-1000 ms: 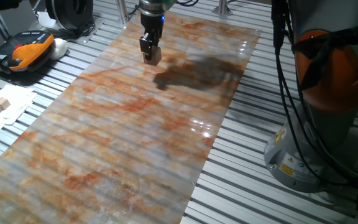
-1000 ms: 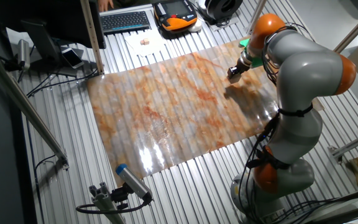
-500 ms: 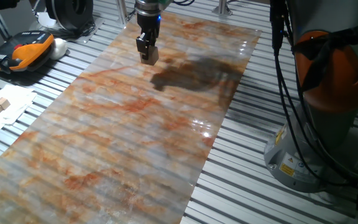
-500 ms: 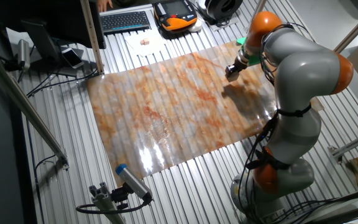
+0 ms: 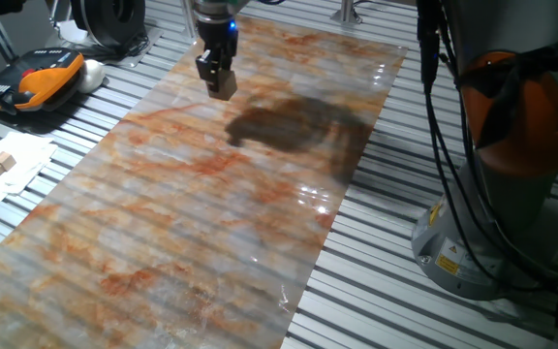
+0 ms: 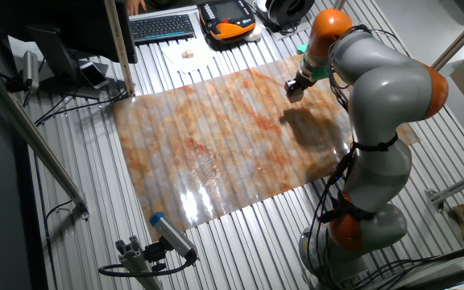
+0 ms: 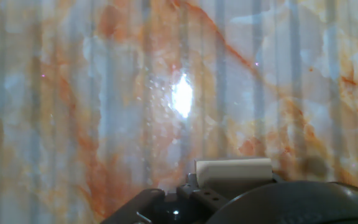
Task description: Pick up the small block on the left and move it to the right
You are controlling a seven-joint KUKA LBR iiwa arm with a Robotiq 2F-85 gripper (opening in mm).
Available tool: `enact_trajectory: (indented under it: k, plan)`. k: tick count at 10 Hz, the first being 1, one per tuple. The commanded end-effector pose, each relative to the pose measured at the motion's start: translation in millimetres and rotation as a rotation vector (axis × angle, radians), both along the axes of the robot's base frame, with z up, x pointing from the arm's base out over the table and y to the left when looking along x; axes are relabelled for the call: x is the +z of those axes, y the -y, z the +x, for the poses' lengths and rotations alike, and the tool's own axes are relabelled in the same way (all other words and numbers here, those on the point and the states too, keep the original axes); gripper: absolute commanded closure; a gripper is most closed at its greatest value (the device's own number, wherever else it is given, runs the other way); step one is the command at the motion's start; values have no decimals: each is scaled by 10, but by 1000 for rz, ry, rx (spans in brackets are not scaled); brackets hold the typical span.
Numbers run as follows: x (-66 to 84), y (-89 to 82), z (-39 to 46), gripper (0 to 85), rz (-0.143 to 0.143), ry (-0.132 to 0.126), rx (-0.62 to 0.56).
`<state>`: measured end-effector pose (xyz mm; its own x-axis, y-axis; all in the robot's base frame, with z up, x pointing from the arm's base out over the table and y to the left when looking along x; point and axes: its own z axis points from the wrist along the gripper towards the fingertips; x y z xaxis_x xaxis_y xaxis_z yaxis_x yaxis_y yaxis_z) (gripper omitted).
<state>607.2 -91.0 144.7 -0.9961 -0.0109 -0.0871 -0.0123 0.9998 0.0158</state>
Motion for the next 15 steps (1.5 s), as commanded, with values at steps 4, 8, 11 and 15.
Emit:
enact_trajectory:
  k: [4, 8, 11, 15]
  plan:
    - [130, -352, 116, 850, -31, -15, -51]
    - [187, -813, 128, 850, -34, -24, -119]
    - [261, -1080, 159, 850, 20, -20, -167]
    - [250, -1515, 121, 850, 27, -9, -226]
